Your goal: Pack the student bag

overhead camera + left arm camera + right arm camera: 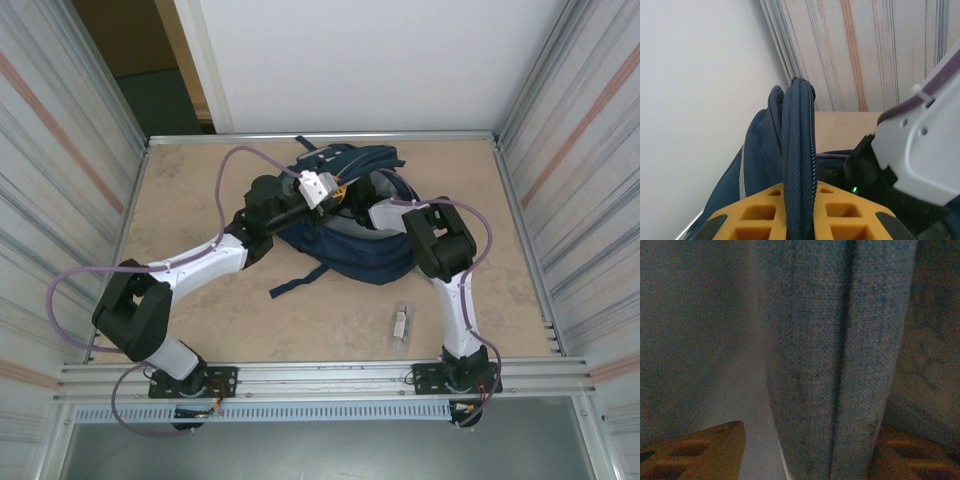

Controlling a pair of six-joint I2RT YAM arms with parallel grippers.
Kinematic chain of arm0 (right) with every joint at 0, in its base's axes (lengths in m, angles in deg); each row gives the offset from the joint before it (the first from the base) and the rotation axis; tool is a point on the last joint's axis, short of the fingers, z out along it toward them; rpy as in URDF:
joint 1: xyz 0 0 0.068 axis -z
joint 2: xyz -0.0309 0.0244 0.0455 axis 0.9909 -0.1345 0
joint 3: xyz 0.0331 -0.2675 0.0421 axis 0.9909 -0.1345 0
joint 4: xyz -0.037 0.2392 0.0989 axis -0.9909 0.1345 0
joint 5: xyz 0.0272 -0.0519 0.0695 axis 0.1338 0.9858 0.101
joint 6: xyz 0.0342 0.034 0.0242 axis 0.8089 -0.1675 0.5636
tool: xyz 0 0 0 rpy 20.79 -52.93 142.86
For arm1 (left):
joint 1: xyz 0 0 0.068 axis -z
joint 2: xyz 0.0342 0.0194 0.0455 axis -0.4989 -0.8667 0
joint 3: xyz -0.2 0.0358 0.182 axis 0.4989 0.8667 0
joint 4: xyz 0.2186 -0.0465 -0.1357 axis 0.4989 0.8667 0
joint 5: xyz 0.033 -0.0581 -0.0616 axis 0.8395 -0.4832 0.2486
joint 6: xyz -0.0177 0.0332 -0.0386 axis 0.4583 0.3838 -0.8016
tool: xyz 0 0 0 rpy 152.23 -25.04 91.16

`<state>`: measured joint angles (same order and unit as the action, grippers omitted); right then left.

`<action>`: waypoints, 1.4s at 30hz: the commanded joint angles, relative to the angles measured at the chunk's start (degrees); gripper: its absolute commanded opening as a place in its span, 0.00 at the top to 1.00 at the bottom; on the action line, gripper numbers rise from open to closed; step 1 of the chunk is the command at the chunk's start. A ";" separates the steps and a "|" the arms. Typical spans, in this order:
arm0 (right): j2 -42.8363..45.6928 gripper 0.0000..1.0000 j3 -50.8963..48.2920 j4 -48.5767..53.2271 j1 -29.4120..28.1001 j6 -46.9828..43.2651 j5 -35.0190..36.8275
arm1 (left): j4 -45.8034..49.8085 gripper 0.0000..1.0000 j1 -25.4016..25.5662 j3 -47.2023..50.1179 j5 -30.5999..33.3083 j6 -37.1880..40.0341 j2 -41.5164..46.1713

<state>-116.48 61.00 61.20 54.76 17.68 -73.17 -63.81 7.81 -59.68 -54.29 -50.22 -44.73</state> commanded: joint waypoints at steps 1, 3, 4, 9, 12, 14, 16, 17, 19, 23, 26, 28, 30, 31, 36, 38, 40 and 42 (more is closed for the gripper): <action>5.79 0.38 -1.78 9.08 2.78 -5.07 -2.41 | -2.78 1.00 0.41 -0.36 -0.88 3.39 1.07; 6.36 0.37 -2.65 8.71 4.35 -5.63 -6.77 | -1.08 1.00 0.03 -0.45 1.45 3.18 0.16; 6.59 0.37 -3.38 7.42 4.86 -5.59 -8.76 | -1.33 1.00 -0.38 -0.17 1.85 2.58 -0.16; 10.12 0.36 -5.56 12.34 6.67 -8.83 -12.82 | -4.41 1.00 -1.69 2.44 2.18 0.25 -1.30; 13.77 0.36 -8.51 13.01 7.51 -9.49 -13.83 | -4.54 1.00 -1.78 3.76 3.24 -0.37 -1.50; 16.29 0.37 -10.27 15.28 7.85 -10.97 -13.53 | -4.69 1.00 -2.02 4.84 3.78 -0.51 -1.32; 18.38 0.36 -12.19 16.93 8.44 -12.18 -13.74 | -4.78 1.00 -2.25 5.97 4.55 -1.15 -0.58; 19.40 0.36 -13.06 17.38 8.91 -12.51 -14.44 | -4.49 1.00 -2.44 6.54 4.61 -1.27 -0.14; 22.32 0.36 -15.73 17.71 9.66 -13.05 -14.74 | -3.77 1.00 -3.02 7.07 4.37 -1.15 0.19; 30.17 0.36 -18.95 26.32 10.10 -20.93 -11.98 | -2.79 1.00 -4.61 8.71 4.54 -1.61 1.11; 36.33 0.35 -21.03 33.23 11.92 -26.69 -11.02 | -1.70 1.00 -6.01 10.00 4.25 -1.33 1.82; 40.55 0.34 -22.10 38.76 12.99 -31.86 -8.54 | -0.35 1.00 -7.68 10.57 2.95 -0.65 2.34; 43.75 0.31 -22.29 46.44 14.00 -38.30 -3.72 | 1.69 1.00 -9.87 11.24 2.43 0.34 3.07; 44.81 0.30 -22.33 49.95 14.58 -40.48 -1.34 | 2.47 1.00 -10.73 11.63 3.29 0.71 3.35; 50.50 0.21 -25.21 65.39 15.83 -40.47 20.97 | 4.41 0.80 -15.92 12.41 4.59 1.43 4.07; 51.59 0.20 -27.41 67.19 17.63 -39.62 23.34 | 6.69 0.59 -16.92 12.15 4.96 -0.09 4.66; 52.46 0.19 -29.74 68.30 21.17 -37.48 21.14 | 9.01 0.52 -17.26 11.93 5.27 -2.27 5.81; 53.88 0.20 -32.91 66.93 24.46 -36.89 18.69 | 12.50 0.48 -17.24 11.78 2.81 -4.78 8.51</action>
<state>-64.70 30.88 122.66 75.92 -20.22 -57.63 -56.80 -9.26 -48.16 -51.51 -51.70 -40.88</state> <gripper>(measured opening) 0.806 0.516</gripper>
